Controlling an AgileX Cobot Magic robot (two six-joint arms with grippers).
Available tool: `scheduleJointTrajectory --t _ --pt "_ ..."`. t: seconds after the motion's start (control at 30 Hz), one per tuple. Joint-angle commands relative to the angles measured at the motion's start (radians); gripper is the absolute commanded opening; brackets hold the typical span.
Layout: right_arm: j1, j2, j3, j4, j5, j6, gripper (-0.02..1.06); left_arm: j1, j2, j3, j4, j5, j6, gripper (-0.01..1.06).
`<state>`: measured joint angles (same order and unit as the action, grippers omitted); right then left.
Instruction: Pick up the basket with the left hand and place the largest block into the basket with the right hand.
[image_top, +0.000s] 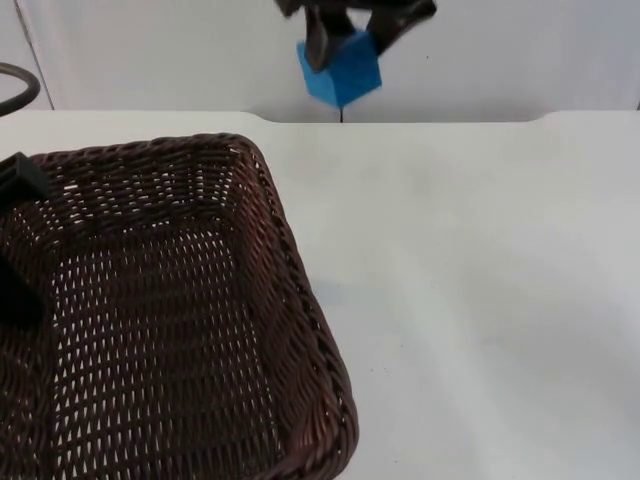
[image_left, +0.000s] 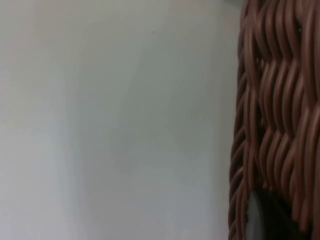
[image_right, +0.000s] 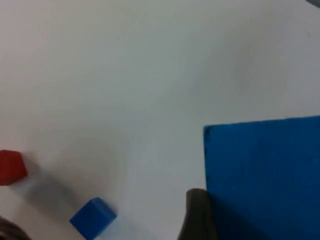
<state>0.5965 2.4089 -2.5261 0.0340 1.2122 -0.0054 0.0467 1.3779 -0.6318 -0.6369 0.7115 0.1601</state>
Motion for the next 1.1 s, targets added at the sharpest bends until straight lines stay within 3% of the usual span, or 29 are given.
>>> scheduleJointTrajectory --t 0.0,0.4,0.77,1.07 --pt "0.003 -0.037 -0.006 0.015 0.009 -0.024 0.00 0.004 -0.013 -0.001 -0.035 -0.006 0.000 0.00" --pt "0.005 -0.152 0.030 0.125 0.009 -0.097 0.00 0.004 -0.013 -0.001 -0.033 -0.010 0.000 0.00" --pt "0.005 -0.238 0.129 0.137 0.009 -0.112 0.00 0.004 -0.013 -0.001 -0.033 -0.010 0.000 0.00" --pt "0.005 -0.395 0.385 0.137 0.009 -0.137 0.00 0.004 -0.013 -0.001 -0.033 -0.010 0.000 0.00"
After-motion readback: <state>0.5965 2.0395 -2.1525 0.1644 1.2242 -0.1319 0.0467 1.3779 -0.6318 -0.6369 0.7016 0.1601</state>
